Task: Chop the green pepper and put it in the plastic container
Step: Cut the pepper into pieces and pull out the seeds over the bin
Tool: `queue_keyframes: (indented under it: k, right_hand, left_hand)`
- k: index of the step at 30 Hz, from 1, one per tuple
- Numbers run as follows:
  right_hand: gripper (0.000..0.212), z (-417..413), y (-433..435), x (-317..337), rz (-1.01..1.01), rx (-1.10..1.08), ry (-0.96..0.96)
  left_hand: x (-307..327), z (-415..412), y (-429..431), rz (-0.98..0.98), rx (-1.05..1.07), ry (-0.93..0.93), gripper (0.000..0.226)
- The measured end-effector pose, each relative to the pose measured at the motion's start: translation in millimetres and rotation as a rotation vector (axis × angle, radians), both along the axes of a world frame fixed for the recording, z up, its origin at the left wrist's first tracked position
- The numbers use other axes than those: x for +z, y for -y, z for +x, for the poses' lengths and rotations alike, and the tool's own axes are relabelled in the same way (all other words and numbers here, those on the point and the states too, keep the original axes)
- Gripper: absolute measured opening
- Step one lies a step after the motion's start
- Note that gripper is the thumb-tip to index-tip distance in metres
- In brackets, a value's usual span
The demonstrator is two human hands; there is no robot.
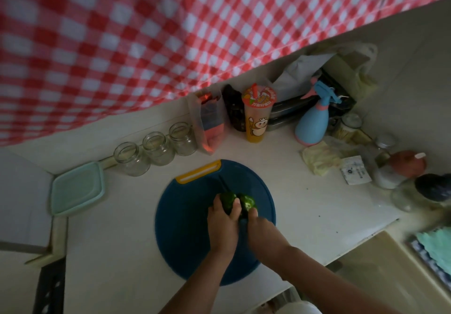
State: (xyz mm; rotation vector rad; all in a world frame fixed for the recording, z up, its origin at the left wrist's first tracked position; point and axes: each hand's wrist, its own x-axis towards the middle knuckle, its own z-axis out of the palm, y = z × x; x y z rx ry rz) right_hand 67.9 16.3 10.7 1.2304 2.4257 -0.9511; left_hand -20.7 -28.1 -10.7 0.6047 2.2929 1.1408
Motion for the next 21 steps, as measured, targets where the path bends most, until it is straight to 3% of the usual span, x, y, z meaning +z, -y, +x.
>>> queue_keyframes:
  k: [10, 15, 21]
  right_hand:
    - [0.06, -2, 7, -5, -0.085, -0.094, -0.033]
    - [0.058, -2, 10, -5, -0.047, -0.062, 0.002]
    - [0.058, -1, 10, -3, -0.018, -0.029, 0.034]
  left_hand:
    - [1, -18, 6, -0.045, -0.103, 0.064, 0.049]
    - [5, -36, 20, 0.037, -0.024, 0.232, 0.022]
    - [16, -40, 34, 0.18, 0.16, 0.502, 0.02]
